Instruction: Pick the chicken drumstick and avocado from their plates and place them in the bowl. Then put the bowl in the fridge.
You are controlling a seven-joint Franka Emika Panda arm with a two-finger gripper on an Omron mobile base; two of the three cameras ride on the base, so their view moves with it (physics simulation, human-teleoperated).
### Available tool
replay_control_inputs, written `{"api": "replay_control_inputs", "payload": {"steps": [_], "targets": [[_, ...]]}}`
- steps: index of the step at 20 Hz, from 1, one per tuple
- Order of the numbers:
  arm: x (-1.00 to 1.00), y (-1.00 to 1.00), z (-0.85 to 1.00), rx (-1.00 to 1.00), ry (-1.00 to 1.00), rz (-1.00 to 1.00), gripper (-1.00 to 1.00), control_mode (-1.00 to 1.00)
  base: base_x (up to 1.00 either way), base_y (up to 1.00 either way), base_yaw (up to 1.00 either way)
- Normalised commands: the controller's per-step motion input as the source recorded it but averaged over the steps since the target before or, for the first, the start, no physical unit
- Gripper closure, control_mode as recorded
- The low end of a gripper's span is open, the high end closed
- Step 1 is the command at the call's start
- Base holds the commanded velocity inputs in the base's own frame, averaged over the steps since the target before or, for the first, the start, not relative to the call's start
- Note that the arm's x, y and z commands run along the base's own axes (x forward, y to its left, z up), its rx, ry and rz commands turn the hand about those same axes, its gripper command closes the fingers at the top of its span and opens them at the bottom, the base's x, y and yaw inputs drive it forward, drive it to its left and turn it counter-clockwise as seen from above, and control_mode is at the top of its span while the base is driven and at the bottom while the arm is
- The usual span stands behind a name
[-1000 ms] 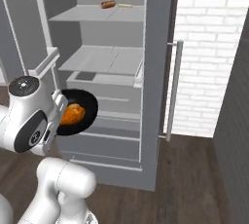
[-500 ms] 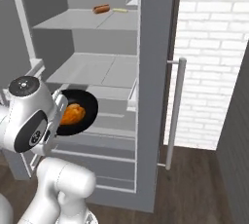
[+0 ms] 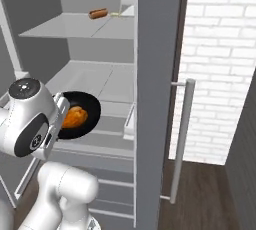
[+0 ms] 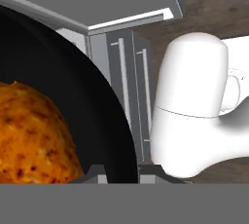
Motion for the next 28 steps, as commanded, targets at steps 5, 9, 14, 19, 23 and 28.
{"api": "replay_control_inputs", "payload": {"steps": [5,9,14,19,23,28], "targets": [[0.00,0.00,0.00,0.00,0.00,0.00,1.00,1.00,0.53,0.08,0.00],[0.00,0.00,0.00,0.00,0.00,0.00,1.00,1.00,0.50,0.09,0.00],[0.00,0.00,0.00,0.00,0.00,0.00,1.00,1.00,0.49,0.08,0.00],[0.00,0.00,0.00,0.00,0.00,0.00,1.00,1.00,0.48,0.01,0.00],[0.56,0.04,-0.02,0.00,-0.03,0.00,1.00,-1.00,0.00,0.00,0.00],[0.85,0.09,0.00,0.02,-0.01,0.00,1.00,-1.00,0.00,0.00,0.00]]}}
